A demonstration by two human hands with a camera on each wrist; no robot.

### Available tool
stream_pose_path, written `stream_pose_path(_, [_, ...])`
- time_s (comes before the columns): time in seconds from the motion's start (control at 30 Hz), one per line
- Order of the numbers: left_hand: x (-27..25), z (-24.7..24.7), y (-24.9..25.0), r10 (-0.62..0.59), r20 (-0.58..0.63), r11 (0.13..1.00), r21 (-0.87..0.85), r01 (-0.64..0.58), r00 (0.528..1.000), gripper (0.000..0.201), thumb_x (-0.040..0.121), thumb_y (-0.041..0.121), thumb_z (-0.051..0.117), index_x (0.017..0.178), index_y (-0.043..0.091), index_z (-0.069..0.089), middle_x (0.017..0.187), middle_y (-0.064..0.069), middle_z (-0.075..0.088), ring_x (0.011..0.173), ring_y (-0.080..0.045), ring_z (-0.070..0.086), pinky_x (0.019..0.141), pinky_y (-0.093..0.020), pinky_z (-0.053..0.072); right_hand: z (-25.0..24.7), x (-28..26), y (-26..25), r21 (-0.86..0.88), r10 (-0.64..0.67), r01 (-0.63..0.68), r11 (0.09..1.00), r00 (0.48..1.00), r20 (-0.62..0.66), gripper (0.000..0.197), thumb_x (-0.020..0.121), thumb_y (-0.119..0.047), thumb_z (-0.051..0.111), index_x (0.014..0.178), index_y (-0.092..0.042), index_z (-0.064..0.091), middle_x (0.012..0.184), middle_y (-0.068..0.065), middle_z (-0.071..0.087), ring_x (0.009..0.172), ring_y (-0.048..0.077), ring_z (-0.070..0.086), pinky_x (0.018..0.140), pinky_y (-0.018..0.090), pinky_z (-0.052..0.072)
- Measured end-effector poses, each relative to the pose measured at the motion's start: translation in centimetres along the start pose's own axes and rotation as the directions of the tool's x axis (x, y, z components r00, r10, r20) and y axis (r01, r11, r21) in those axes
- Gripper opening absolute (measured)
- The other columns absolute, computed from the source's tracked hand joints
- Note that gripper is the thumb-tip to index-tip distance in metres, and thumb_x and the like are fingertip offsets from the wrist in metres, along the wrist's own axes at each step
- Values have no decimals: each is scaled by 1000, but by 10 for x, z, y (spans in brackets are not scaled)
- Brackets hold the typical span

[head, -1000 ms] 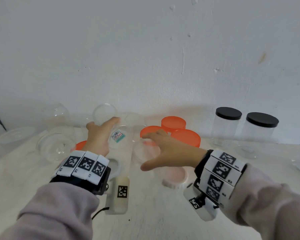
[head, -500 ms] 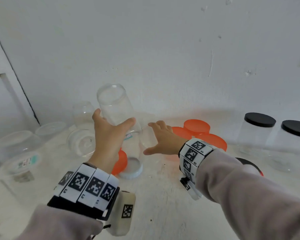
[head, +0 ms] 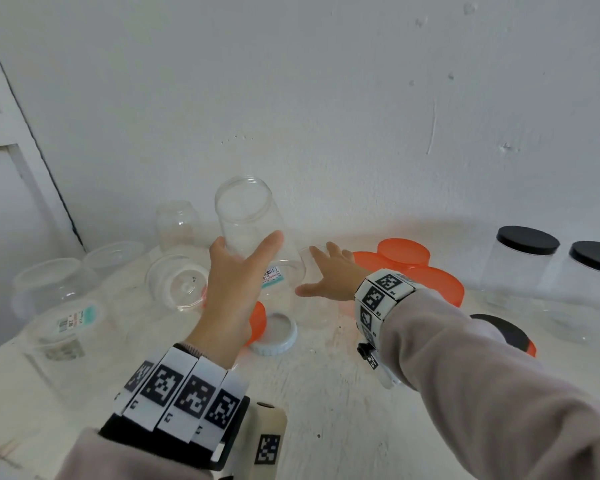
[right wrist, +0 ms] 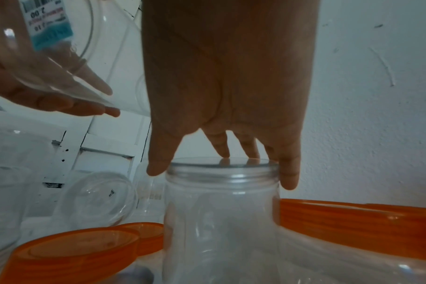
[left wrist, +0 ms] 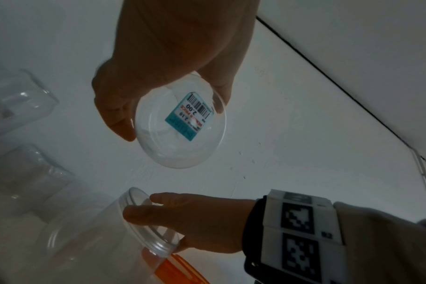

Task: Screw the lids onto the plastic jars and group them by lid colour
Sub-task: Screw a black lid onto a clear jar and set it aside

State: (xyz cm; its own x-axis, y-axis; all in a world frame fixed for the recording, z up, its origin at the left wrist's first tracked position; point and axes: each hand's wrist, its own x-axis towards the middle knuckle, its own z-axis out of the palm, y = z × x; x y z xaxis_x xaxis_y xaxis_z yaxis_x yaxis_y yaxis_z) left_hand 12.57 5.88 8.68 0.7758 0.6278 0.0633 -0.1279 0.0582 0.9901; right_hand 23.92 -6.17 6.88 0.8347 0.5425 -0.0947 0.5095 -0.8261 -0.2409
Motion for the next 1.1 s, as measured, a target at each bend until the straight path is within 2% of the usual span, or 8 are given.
stream_pose_path(0.17, [2, 0, -3, -38, 42, 997, -62, 40, 998, 64, 75, 44, 76, 124, 25, 39, 101, 6, 59, 91, -20, 68, 62, -31, 52, 2, 1, -4, -31, 23, -22, 999, 1000, 10, 72, 95, -52, 48, 153, -20, 19, 158, 11, 12, 144, 40, 10, 112, 50, 23])
stream_pose_path(0.27, [3, -1, -3, -27, 68, 997, -77, 33, 997, 71, 69, 52, 75, 125, 25, 40, 102, 5, 59, 89, -18, 69, 59, -29, 52, 6, 3, -3, -47, 13, -12, 999, 1000, 15, 59, 99, -46, 44, 149, -20, 29, 149, 11, 29, 140, 38, 20, 112, 49, 27])
stream_pose_path(0.43, [7, 1, -4, -20, 108, 995, -100, 30, 994, 77, 67, 63, 62, 132, 29, 38, 103, 3, 61, 79, -14, 72, 55, -27, 52, 4, -1, 4, -17, 13, -13, 1000, 999, -49, 53, 99, -39, 46, 145, -15, 36, 143, 10, 39, 130, 33, 39, 106, 44, 36])
stream_pose_path(0.6, [3, 11, -9, -46, 206, 992, -107, 69, 977, 87, 66, 65, 62, 140, 31, 32, 108, 4, 58, 87, -14, 69, 66, -29, 52, -13, -20, 34, 69, 74, -61, 996, 973, -220, 41, 97, -33, 51, 131, -11, 51, 128, 8, 50, 112, 23, 51, 88, 29, 39])
stream_pose_path(0.7, [-1, 20, -9, -48, 254, 993, -96, 75, 966, 81, 74, 54, 71, 139, 23, 34, 103, 6, 57, 87, -13, 68, 65, -30, 55, -22, -40, 69, 127, 191, -159, 979, 931, -311, 28, 95, -30, 53, 116, -10, 56, 115, 7, 56, 99, 21, 54, 82, 29, 43])
stream_pose_path(0.83, [-7, 34, -12, -49, 341, 996, -52, 70, 939, 91, 55, 54, 75, 130, 16, 39, 103, 8, 61, 95, -16, 67, 86, -41, 56, -24, -73, 121, 173, 398, -359, 917, 839, -372, 20, 93, -26, 55, 102, -8, 55, 106, 11, 58, 94, 24, 53, 75, 32, 41])
stream_pose_path(1.0, [-18, 51, -18, -59, 416, 998, 35, 48, 908, 123, 41, 70, 72, 145, 21, 27, 123, 6, 53, 111, -16, 59, 100, -43, 47, -9, -98, 173, 110, 587, -578, 809, 781, -214, 48, 93, -39, 58, 126, -7, 46, 124, 14, 52, 105, 27, 51, 83, 33, 42])
stream_pose_path(1.1, [-24, 57, -23, -50, 456, 998, 66, 22, 889, 97, 41, 78, 67, 121, 30, 41, 113, 14, 55, 108, -12, 60, 98, -40, 47, 5, -101, 187, -5, 636, -642, 767, 762, -120, 63, 92, -50, 55, 141, -16, 36, 139, 13, 42, 125, 33, 44, 100, 40, 39])
